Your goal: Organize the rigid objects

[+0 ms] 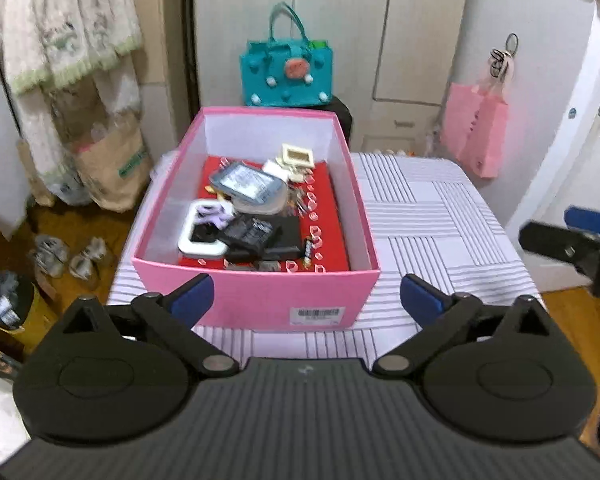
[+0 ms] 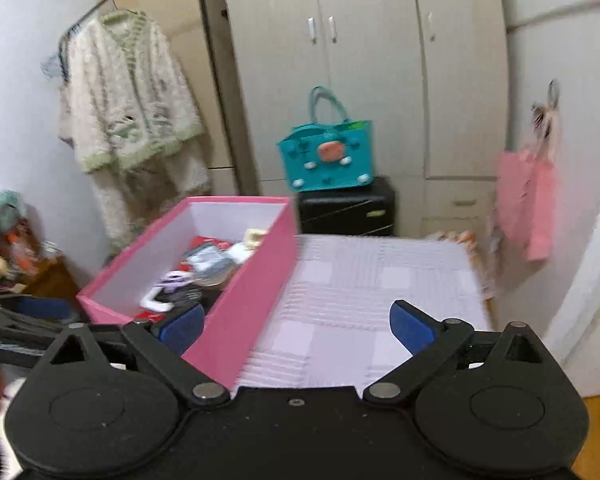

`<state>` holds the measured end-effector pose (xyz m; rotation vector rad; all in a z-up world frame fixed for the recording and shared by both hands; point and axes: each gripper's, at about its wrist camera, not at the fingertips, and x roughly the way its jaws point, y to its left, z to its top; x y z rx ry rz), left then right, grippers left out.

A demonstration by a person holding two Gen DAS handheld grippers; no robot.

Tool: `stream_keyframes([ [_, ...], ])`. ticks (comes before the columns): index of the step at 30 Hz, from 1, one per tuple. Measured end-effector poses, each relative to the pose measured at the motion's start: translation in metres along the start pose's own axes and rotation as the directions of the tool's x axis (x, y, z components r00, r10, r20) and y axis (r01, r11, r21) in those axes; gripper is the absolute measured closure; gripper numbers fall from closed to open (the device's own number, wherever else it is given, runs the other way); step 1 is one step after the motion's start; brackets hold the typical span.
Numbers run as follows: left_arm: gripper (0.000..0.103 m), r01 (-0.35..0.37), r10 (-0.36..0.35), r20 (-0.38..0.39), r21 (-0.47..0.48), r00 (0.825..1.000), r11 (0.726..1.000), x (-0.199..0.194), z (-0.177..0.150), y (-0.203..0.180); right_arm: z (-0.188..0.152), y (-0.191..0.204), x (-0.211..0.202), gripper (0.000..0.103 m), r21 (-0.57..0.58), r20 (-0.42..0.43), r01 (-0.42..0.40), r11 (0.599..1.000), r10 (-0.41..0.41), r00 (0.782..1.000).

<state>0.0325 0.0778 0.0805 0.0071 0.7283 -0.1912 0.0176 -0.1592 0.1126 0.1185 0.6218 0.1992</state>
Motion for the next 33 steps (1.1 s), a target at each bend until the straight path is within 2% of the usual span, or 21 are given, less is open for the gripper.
stream_keyframes([
  [3,0.0,-0.068,0.069,0.02,-0.01,0.997,0.998,-0.001,-0.002,-0.006,-0.008,0.004,-0.003,0.002,-0.006,0.001,0.039,0.999,-0.039,0.999],
  [8,0.0,-0.086,0.086,0.007,-0.024,0.996,0.996,0.004,-0.009,-0.011,-0.017,0.005,-0.002,0.003,0.013,-0.013,0.076,0.997,-0.076,0.997],
  [13,0.0,-0.138,0.138,0.017,-0.02,0.99,0.99,0.007,-0.016,-0.016,-0.022,0.001,-0.001,0.003,0.011,-0.034,0.118,0.993,-0.118,0.992],
  [21,0.0,-0.135,0.134,0.043,0.017,0.99,0.991,-0.003,-0.02,-0.025,-0.027,-0.001,-0.007,0.004,-0.015,-0.021,0.18,0.984,-0.18,0.983],
  [30,0.0,-0.116,0.112,0.074,0.049,0.991,0.992,-0.014,-0.03,-0.032,-0.034,0.006,-0.021,0.004,-0.041,0.006,0.191,0.981,-0.191,0.982],
  [33,0.0,-0.104,0.1,0.085,0.041,0.991,0.994,-0.015,-0.033,-0.031,-0.035,0.011,-0.022,0.004,-0.059,0.028,0.235,0.97,-0.233,0.972],
])
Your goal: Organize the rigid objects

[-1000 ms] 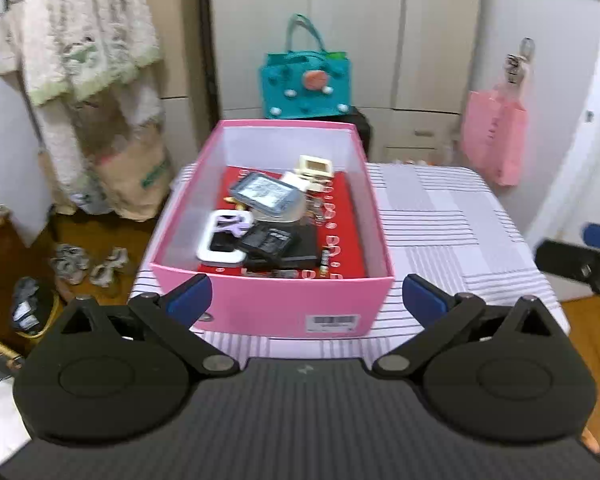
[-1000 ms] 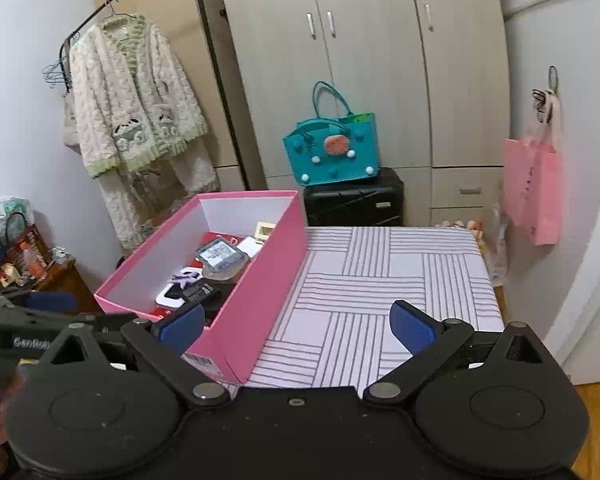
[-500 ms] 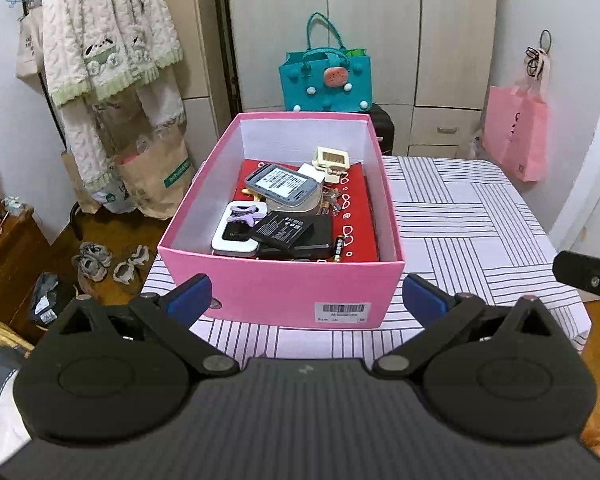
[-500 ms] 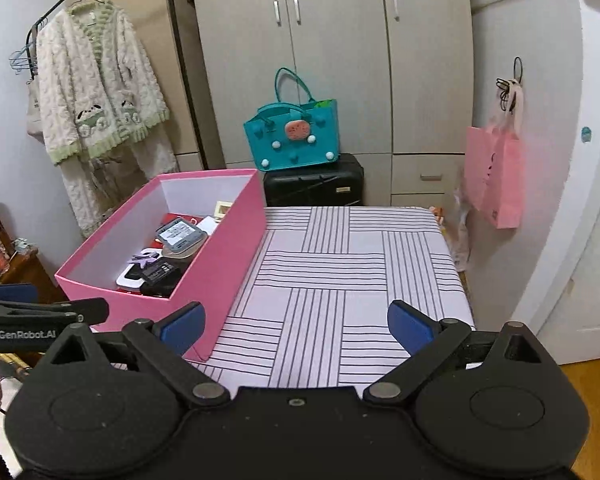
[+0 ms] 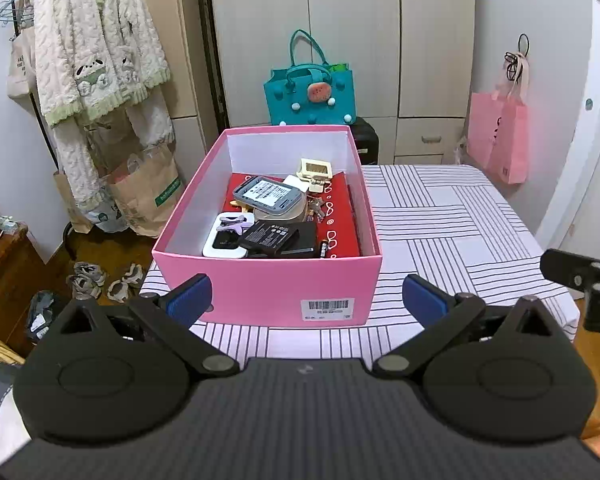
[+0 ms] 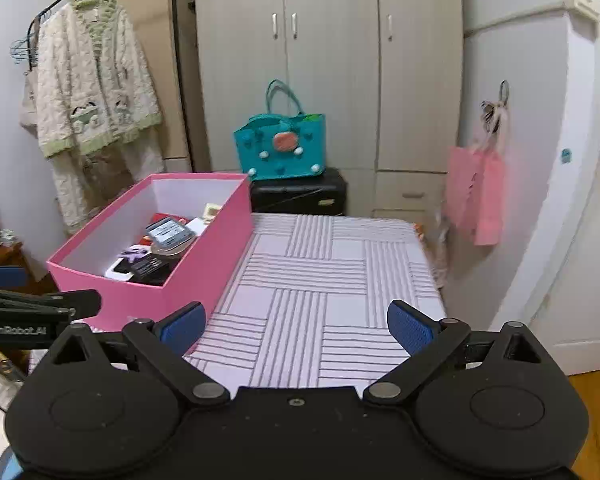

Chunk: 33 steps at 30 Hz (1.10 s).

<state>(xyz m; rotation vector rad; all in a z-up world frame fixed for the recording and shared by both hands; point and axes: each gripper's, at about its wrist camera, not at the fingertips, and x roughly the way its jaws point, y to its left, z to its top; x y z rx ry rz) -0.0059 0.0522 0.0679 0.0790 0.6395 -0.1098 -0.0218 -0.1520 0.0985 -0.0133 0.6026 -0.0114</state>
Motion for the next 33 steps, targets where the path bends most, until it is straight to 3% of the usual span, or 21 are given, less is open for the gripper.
stream_keyframes([
  [21,0.0,-0.022,0.021,-0.015,-0.033,1.0,0.999,0.003,-0.013,0.01,-0.008,0.009,-0.01,0.004,-0.032,0.019,0.03,0.999,-0.029,0.999],
  [33,0.0,-0.026,0.026,0.018,-0.02,1.0,0.999,-0.004,-0.018,0.009,-0.017,0.02,-0.02,0.004,-0.087,0.094,0.024,0.996,-0.016,0.995],
])
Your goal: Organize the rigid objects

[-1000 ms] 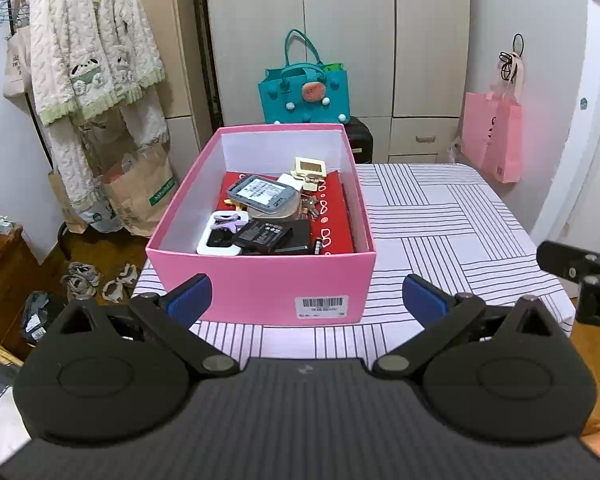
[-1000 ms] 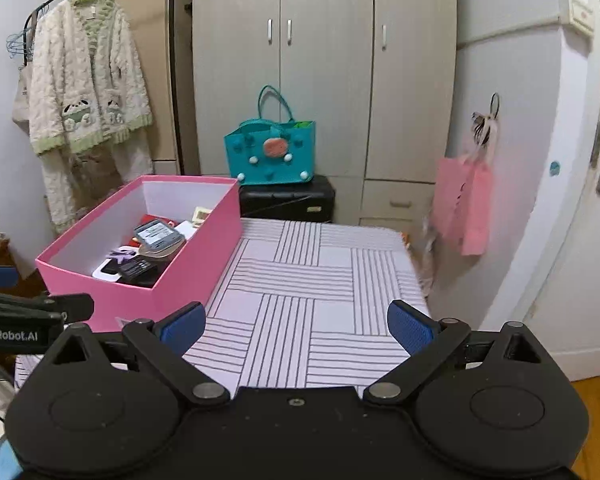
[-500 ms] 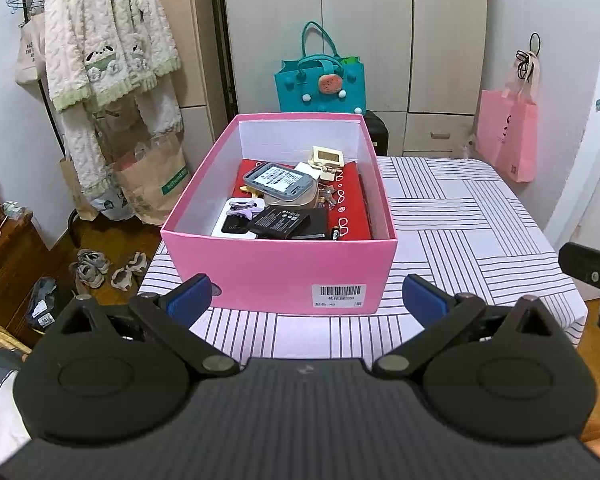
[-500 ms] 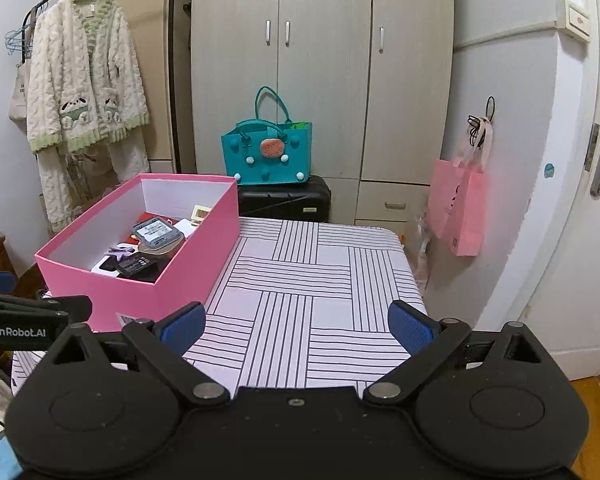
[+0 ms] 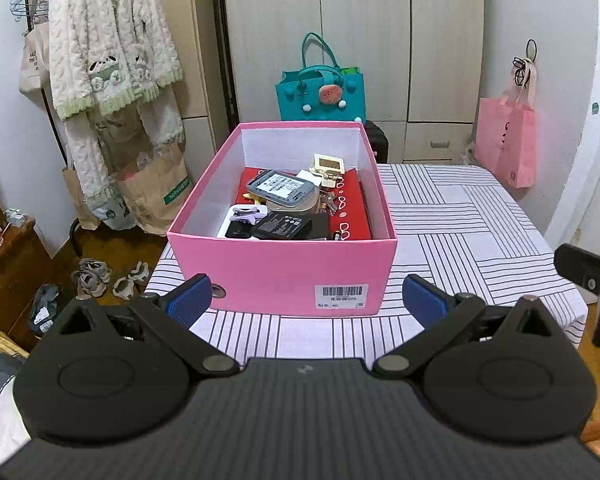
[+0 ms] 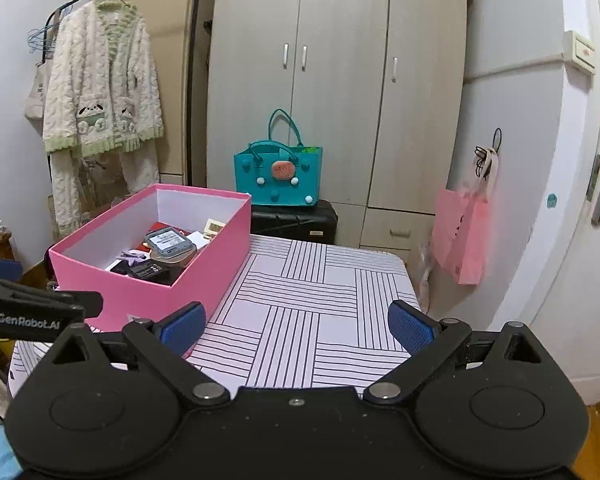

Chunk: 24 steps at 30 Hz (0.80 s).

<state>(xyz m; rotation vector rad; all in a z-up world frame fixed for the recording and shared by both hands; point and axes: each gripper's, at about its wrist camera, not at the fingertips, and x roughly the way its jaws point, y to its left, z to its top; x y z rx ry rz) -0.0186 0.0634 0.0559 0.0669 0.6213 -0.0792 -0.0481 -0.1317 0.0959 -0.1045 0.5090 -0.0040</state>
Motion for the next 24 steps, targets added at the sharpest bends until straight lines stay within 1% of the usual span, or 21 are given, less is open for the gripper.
stream_keyframes([
  [5,0.0,-0.002,0.002,0.012,0.006,1.0,1.0,-0.0006,-0.0013,-0.0015,-0.0022,-0.0002,-0.0022,0.004,0.003,0.016,0.008,1.0,-0.008,1.0],
  [12,0.0,-0.011,0.011,0.04,0.003,0.999,1.0,-0.005,-0.0039,-0.0009,-0.0034,-0.0055,-0.0047,0.003,0.05,0.045,0.019,0.999,-0.021,0.999],
  [15,0.0,-0.017,0.017,0.053,-0.001,0.998,1.0,-0.0068,-0.0045,0.0002,-0.0042,-0.0051,-0.0047,0.003,0.06,0.043,0.025,0.998,-0.027,0.999],
  [24,0.0,-0.031,0.032,0.062,-0.022,0.998,0.999,-0.0071,-0.0049,0.0044,-0.0055,-0.0045,-0.0036,0.003,0.065,0.035,0.025,0.998,-0.027,0.999],
])
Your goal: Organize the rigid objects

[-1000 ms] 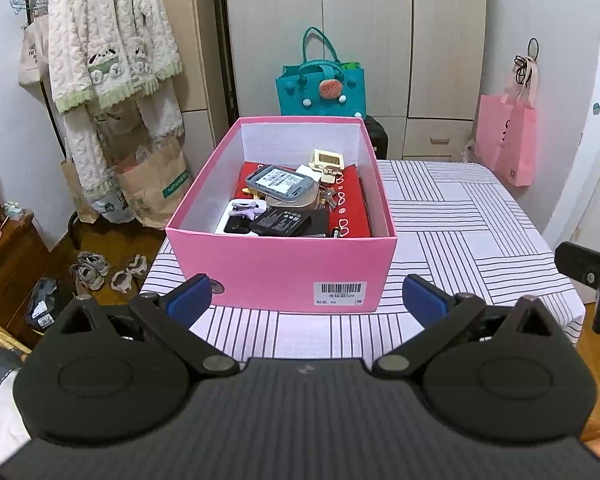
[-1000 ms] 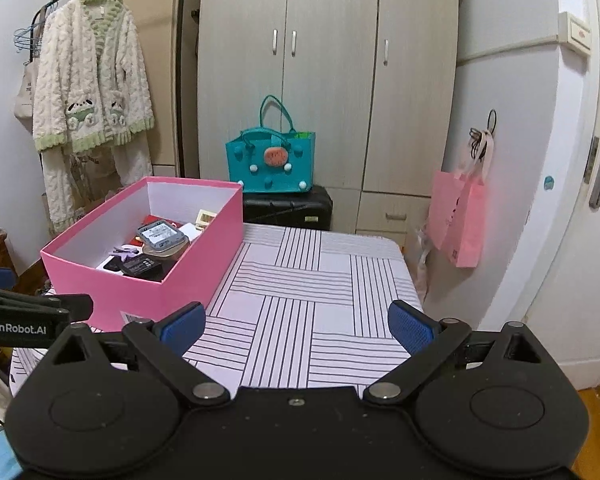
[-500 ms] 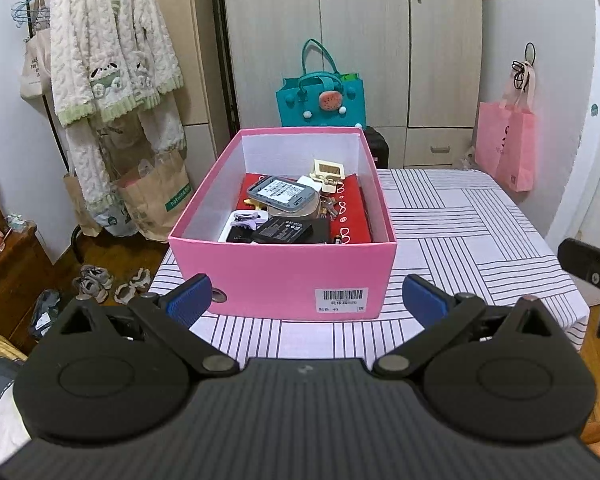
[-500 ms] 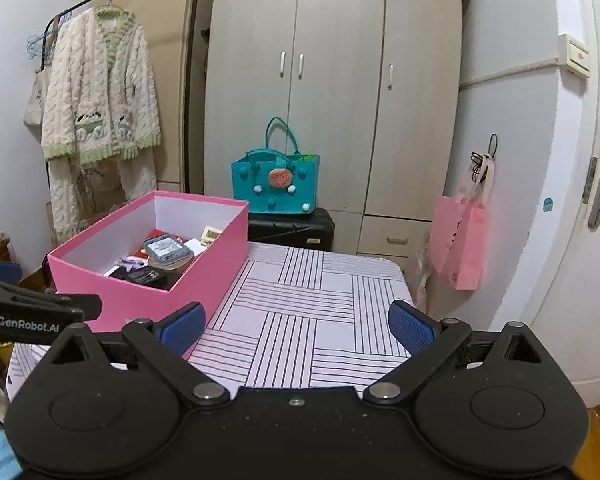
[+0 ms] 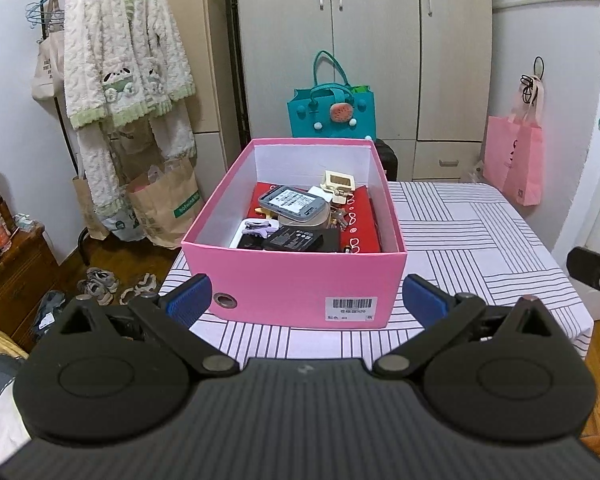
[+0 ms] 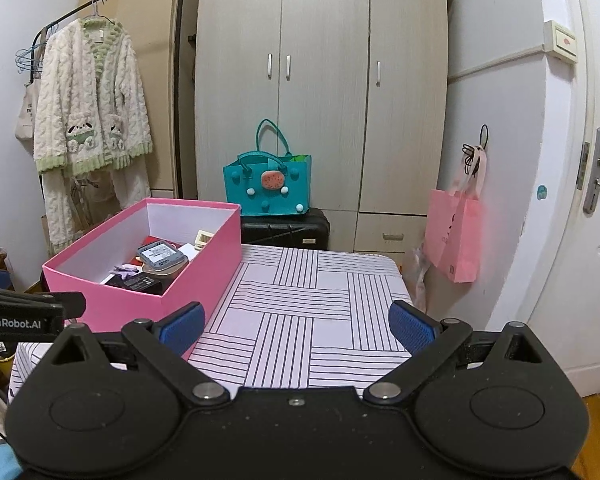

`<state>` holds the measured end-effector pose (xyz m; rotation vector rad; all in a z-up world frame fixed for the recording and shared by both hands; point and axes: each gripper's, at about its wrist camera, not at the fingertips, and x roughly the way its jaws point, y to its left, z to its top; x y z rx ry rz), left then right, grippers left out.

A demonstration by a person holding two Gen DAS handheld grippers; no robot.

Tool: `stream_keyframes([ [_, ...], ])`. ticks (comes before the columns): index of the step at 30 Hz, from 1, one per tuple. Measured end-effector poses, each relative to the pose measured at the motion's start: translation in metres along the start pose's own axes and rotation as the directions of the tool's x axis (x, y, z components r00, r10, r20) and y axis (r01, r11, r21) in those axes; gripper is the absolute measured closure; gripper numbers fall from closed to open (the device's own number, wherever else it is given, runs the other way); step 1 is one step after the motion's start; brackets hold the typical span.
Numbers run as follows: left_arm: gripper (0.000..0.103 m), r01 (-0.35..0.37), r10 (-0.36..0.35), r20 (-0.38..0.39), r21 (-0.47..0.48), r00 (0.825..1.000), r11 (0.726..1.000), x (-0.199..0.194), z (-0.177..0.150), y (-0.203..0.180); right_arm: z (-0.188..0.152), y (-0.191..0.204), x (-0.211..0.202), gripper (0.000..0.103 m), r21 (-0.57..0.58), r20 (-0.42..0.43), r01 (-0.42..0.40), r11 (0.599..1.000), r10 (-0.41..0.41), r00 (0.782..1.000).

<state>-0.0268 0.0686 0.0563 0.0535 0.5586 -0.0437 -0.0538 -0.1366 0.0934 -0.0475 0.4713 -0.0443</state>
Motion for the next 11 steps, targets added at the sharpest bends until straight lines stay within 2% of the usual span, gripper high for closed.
stream_keyframes([
  [11,0.0,0.001,-0.001,-0.005,0.004,1.0,1.0,-0.0014,-0.0008,0.0002,0.0002,-0.0014,0.0,0.003,0.008,-0.003,-0.001,1.0,0.001,1.0],
])
